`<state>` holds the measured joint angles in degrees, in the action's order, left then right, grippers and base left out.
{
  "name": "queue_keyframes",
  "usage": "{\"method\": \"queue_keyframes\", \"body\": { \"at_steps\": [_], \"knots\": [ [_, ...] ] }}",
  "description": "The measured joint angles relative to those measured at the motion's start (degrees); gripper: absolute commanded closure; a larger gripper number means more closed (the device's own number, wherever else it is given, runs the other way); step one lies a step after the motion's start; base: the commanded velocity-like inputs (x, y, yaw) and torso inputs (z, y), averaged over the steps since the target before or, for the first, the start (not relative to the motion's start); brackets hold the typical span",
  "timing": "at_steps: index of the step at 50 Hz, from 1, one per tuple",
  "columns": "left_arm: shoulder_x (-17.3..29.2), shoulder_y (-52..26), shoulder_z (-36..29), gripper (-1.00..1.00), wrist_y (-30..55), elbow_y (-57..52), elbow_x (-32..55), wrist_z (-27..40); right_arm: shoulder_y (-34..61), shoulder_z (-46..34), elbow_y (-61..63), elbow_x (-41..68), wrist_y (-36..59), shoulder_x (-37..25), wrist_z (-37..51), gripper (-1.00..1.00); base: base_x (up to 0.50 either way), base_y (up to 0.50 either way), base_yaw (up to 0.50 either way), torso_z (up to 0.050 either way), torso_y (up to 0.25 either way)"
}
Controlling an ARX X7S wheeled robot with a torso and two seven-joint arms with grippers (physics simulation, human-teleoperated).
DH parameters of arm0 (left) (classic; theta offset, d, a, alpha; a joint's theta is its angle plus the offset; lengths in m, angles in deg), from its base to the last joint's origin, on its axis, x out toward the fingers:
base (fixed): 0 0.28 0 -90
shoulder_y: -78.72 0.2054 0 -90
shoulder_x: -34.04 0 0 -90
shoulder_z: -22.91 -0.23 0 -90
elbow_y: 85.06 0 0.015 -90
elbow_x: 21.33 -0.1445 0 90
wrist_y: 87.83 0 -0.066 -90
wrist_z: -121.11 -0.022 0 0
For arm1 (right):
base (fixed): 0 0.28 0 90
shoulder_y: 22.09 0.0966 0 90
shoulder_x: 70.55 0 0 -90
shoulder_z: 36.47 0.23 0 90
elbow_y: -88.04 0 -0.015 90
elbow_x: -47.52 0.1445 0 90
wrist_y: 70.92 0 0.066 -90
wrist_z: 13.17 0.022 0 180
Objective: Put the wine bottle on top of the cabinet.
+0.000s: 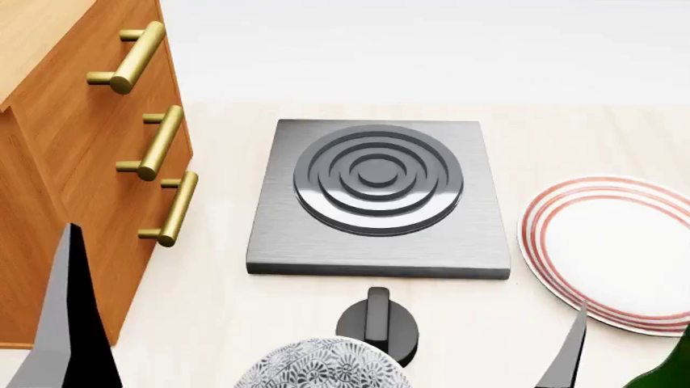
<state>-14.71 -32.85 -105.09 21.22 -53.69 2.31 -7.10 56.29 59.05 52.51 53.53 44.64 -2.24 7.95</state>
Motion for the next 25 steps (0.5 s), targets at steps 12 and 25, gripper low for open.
{"method": "queue_keyframes", "body": {
  "at_steps": [12,25],
  "knots": [
    [0.23,-0.46,-0.97,-1.0,-0.32,0.39,0.16,0.34,-1.54,3.14,-2.42,1.35,-2.08,0.0,0.34,-1.0,0.0,0.0,0.0,0.0,0.0],
    [0.35,-0.72,-1.79,-1.0,-0.67,0.79,0.13,0.63,-2.17,5.25,-5.38,2.12,-3.72,-0.1,0.57,-1.0,0.0,0.0,0.0,0.0,0.0]
  ]
}}
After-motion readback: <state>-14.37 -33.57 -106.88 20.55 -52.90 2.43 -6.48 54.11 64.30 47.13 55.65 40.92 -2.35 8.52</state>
